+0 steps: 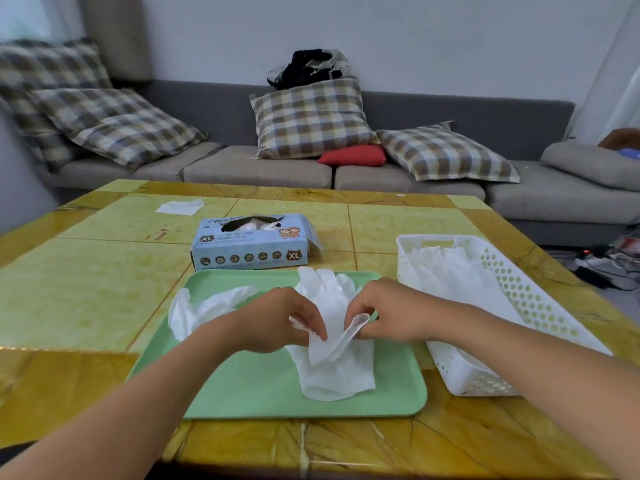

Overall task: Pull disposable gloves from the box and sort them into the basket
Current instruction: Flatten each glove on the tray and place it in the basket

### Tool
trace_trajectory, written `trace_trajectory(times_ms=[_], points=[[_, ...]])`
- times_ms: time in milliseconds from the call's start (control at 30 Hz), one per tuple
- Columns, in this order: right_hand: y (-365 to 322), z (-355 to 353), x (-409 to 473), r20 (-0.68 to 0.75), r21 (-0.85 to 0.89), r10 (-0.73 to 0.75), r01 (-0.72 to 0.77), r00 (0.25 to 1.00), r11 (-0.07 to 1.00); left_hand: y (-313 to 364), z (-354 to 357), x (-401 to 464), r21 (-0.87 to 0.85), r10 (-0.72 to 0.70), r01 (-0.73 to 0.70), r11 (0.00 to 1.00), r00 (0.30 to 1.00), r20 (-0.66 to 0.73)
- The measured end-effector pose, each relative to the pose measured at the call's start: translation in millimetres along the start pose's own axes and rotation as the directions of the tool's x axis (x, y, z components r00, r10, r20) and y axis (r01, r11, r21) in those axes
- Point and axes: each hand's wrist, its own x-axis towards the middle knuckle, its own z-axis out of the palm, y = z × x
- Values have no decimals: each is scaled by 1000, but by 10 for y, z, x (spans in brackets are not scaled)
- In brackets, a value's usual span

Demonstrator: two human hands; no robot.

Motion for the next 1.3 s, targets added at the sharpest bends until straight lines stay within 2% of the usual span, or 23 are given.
trace_trajectory(times_ms=[167,467,633,667,767,800,833,900,967,1000,1033,1100,1167,1300], points=[[-176,45,-126,66,-194,-29,41,997,980,42,38,-32,168,52,-63,984,996,67],[-191,253,-192,125,-282,6,30,992,959,16,43,-88,282,50,-107,953,978,203],[-208,157,-135,-49,-294,41,-54,998,954,68,41,-126,295,10,-91,951,964,265],[-194,87,-118,-42,-295,90,-98,995,950,89,33,-136,302,-1,-87,949,960,281],[-105,-127,-10,124,-187,326,-301,937,935,142,-33,-156,279,-50,-47,959,942,331],[-62,-171,55,106,-173,366,-346,924,922,149,-52,-143,236,-57,-21,972,946,318],[-21,-204,136,16,-157,388,-381,921,911,150,-59,-113,175,-51,4,985,963,265],[42,-212,317,-196,-93,419,-442,887,892,139,-27,-28,87,-55,54,995,998,9],[21,-161,452,-233,-17,476,-493,848,870,113,46,50,159,-79,125,979,960,-269],[5,-115,506,-205,10,516,-526,832,851,95,86,79,237,-94,178,955,940,-328],[-3,-59,553,-189,11,541,-550,819,835,70,130,99,325,-115,225,918,938,-326],[-3,28,621,-170,9,568,-575,805,818,22,210,111,456,-178,268,848,956,-232],[12,39,649,-166,67,575,-573,801,817,-19,261,114,485,-212,258,835,966,-150],[40,-19,606,-149,321,571,-507,807,800,-59,305,121,507,-178,192,840,981,-77]])
